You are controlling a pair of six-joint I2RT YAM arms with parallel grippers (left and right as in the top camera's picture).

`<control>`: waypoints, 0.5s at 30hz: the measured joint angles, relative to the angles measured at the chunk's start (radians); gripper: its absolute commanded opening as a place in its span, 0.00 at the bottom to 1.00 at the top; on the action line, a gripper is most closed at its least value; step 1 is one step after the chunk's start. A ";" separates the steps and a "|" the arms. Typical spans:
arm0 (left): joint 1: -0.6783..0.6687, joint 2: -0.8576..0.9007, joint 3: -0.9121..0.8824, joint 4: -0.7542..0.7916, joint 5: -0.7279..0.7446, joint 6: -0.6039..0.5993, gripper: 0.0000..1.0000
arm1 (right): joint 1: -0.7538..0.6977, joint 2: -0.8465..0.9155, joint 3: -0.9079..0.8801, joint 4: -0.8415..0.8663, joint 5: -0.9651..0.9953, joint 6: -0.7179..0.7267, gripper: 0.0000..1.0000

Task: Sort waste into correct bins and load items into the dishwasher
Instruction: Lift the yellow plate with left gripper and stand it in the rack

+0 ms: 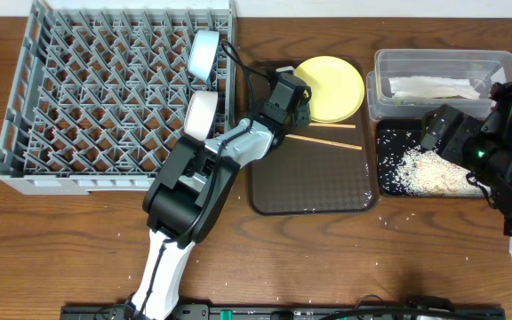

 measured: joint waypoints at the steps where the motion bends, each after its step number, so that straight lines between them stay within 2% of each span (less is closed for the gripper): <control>1: 0.000 0.000 0.000 0.000 0.000 -0.001 0.38 | 0.000 0.000 0.000 0.000 0.000 0.000 0.99; 9: -0.001 0.026 0.001 0.067 -0.003 0.001 0.37 | 0.000 0.000 0.000 0.000 0.000 0.000 0.99; 10: -0.001 0.031 0.002 0.078 -0.004 0.001 0.34 | 0.000 0.000 0.000 0.000 0.000 0.000 0.99; 13: 0.001 0.042 0.006 0.089 -0.014 -0.006 0.13 | 0.000 0.000 0.000 0.000 0.000 0.000 0.99; 14: 0.003 0.047 0.008 0.093 -0.018 -0.003 0.08 | 0.000 0.000 0.000 0.000 0.000 0.000 0.99; 15: 0.004 0.051 0.011 0.093 -0.019 -0.005 0.08 | 0.000 0.000 0.000 0.000 0.000 0.000 0.99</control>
